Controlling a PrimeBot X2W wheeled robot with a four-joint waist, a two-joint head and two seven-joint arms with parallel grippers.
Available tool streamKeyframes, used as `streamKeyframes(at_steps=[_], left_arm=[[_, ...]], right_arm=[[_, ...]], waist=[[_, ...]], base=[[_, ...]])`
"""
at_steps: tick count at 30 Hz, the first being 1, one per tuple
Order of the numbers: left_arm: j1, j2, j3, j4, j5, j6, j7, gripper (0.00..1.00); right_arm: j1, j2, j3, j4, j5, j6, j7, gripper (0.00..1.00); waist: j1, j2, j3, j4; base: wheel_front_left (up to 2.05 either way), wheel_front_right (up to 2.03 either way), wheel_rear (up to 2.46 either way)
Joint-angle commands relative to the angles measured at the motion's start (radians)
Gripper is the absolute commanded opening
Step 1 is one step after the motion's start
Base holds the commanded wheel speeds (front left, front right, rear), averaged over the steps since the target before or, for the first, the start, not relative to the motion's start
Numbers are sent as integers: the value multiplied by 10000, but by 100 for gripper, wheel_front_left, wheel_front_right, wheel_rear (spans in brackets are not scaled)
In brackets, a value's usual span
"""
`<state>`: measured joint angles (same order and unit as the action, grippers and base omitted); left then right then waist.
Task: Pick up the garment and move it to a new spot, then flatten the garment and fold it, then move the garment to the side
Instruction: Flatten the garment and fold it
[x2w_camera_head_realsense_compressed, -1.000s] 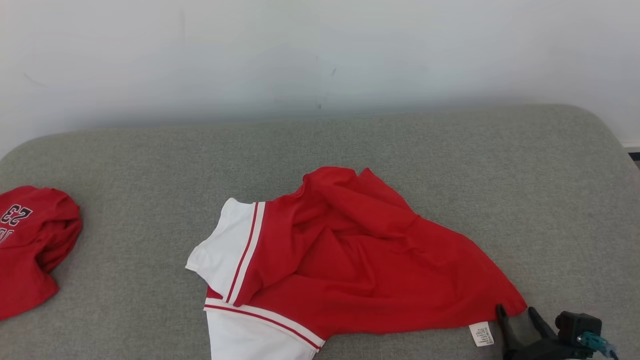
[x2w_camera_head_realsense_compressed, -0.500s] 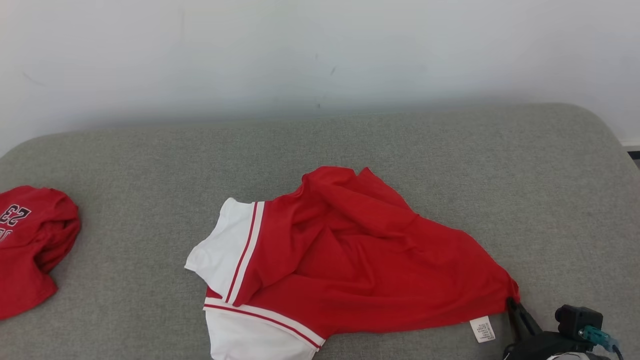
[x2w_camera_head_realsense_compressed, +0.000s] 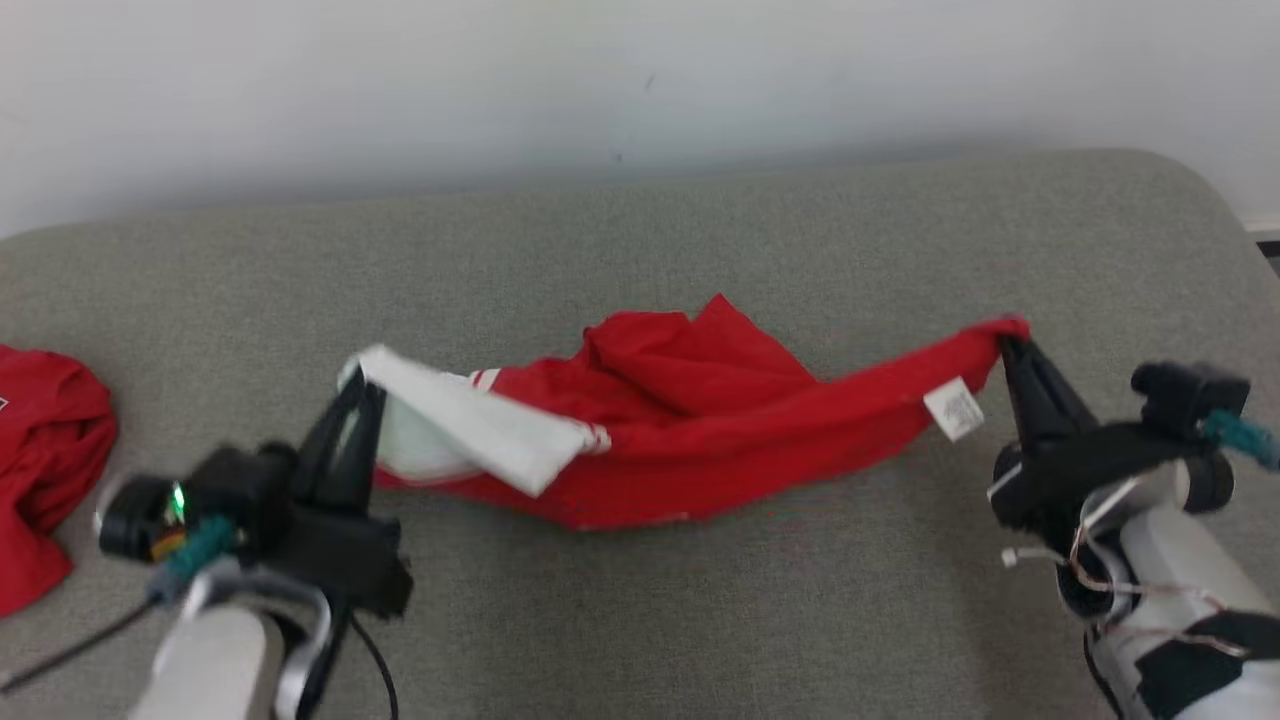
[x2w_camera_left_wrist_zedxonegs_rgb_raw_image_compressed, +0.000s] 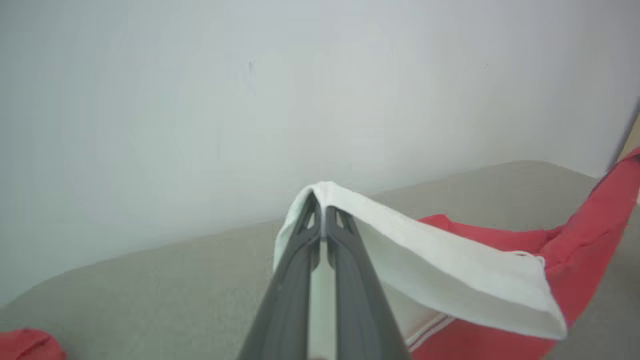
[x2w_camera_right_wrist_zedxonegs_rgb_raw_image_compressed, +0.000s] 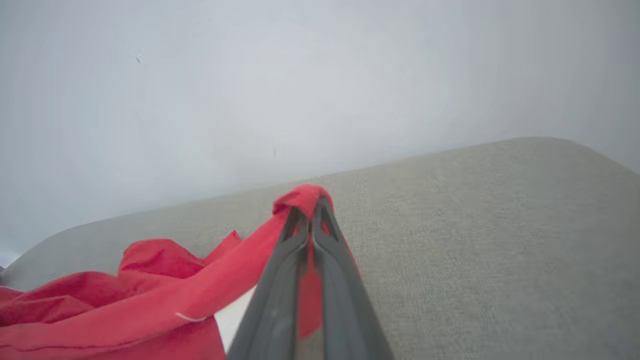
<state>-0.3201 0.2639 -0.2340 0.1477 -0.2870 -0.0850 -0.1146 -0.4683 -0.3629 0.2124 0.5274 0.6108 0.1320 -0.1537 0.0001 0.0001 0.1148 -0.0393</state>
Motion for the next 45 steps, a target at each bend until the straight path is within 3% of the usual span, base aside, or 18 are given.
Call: streamKeyframes(at_steps=[1, 6, 12, 21, 31, 45], left_arm=[[-684, 162, -16, -129, 88, -83, 196, 0], [-3922, 642, -176, 197, -241, -365, 1269, 0], [-8215, 893, -523, 1655, -737, -444, 2208, 0], [-13639, 925, -1706, 3824, -1201, -440, 2259, 0], [-16875, 922, -2505, 6184, -1216, -441, 1636, 0], [-18391, 91, -3593, 8128, -2039, -441, 714, 0]], right_arm=[[-502, -18, 45, -99, 168, -25, 205, 0], [-2990, -9, 11, 7, 918, -25, 1361, 0], [-6562, 373, -247, 655, 1869, -25, 2676, 0], [-11301, 757, -1006, 2850, 2030, -25, 3212, 0], [-14116, 655, -1255, 4753, 1437, -25, 2720, 0], [-15203, 617, -880, 6040, 1102, -25, 2122, 0]], waist=[[-1, -1, 485, -136], [-1, -1, 1637, -325], [-1, -1, 3172, -697], [-1, -1, 4658, -1091], [-1, -1, 5107, -1077], [-1, -1, 4900, -889]], base=[[0, 0, 0], [0, 0, 0], [0, 0, 0], [0, 0, 0], [0, 0, 0], [0, 0, 0]])
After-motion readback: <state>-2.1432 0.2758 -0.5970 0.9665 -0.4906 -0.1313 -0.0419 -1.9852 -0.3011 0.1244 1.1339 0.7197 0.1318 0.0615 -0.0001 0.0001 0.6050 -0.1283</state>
